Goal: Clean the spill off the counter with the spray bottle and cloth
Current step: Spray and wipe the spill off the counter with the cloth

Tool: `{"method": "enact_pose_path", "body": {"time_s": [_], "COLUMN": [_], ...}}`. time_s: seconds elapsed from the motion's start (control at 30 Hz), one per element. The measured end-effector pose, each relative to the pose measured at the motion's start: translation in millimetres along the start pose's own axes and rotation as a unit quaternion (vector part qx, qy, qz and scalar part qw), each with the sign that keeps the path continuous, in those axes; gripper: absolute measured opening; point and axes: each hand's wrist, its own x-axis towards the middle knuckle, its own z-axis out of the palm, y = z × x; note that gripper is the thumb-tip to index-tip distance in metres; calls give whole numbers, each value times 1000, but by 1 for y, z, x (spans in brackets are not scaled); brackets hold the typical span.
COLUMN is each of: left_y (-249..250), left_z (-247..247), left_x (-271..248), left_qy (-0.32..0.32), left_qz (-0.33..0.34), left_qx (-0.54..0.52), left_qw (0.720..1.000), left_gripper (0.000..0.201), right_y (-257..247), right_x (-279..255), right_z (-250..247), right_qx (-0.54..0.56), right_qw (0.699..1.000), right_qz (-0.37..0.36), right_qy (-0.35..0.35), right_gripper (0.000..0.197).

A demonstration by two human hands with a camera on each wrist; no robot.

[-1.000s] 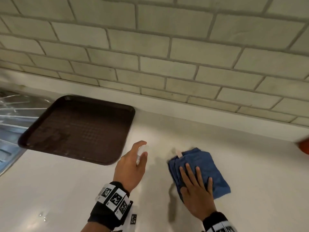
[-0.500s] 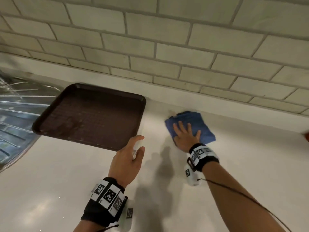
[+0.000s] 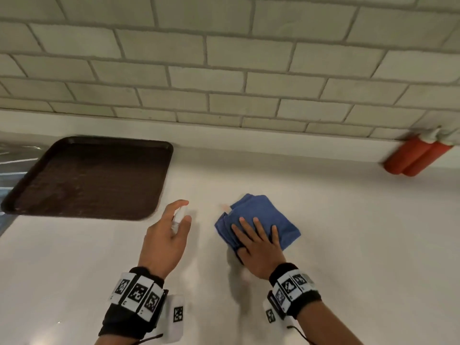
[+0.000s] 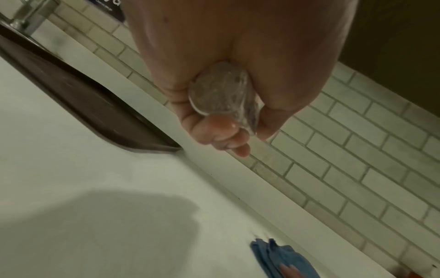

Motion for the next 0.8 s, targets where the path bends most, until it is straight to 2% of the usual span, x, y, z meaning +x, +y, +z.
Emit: {"method": "enact_pose_path", "body": {"time_s": [0.13, 0.3, 0.43, 0.53, 0.57, 0.67, 0.8], "left_y": [23, 37, 41, 44, 46, 50, 53], "left_z": [22, 38, 50, 59, 62, 68, 69], "left_x": [-23, -52, -78, -97, -102, -114, -117], "left_qy": [-21, -16, -16, -28, -35, -50, -56], "left_qz": [17, 5, -10, -13, -14, -16, -13], "left_qx": [7, 9, 7, 9, 9, 5, 3], "left_qw": [1000, 1000, 1000, 999, 999, 999, 998], "left_gripper": [31, 29, 29, 29, 29, 27, 28], "right_y": [74, 124, 126, 111, 107, 104, 110], "right_x": [-16, -89, -173, -223, -232, -239, -211], "right_z": [-8, 13, 59, 94, 102, 103, 91], "right_qx": [53, 73, 69, 43, 39, 38, 43], "right_qw": [992, 980, 979, 975, 975, 978, 981], "right_qz": [112, 182, 187, 179, 175, 159, 158], "right_qy": [1, 13, 51, 124, 128, 131, 104], "right_gripper": [59, 60, 74, 66, 65, 64, 64]}}
